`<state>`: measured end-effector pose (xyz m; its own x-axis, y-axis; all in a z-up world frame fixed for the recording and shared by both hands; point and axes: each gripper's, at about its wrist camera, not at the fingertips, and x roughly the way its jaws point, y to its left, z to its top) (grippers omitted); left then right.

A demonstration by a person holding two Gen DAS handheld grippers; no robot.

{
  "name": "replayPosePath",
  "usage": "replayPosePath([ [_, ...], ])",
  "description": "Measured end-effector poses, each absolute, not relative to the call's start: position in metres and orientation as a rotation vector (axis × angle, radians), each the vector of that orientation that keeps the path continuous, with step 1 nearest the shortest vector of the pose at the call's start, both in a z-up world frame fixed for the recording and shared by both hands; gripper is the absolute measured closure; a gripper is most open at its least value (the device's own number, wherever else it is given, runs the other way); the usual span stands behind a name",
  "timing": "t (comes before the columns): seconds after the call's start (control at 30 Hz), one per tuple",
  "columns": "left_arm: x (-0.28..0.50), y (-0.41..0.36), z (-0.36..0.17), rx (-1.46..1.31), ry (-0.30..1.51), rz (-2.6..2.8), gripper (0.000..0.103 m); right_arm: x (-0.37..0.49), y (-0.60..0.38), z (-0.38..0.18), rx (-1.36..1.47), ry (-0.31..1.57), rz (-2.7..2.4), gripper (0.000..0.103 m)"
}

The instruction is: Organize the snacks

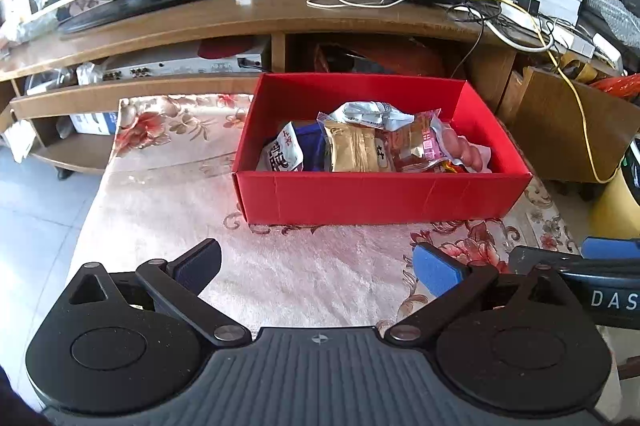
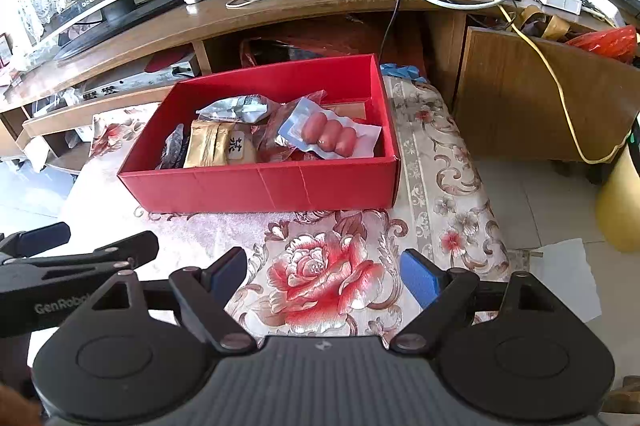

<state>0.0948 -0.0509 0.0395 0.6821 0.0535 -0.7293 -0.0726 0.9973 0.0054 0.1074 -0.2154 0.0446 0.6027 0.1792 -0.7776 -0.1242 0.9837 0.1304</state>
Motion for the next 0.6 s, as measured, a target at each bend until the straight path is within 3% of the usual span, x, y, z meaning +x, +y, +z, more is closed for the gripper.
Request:
replayPosePath([
  [0.6, 0.080, -0.047, 0.045, -0.073, 0.818, 0.115, 0.004, 0.098, -0.212, 0.050, 0.071, 0.885, 0.225, 0.014],
])
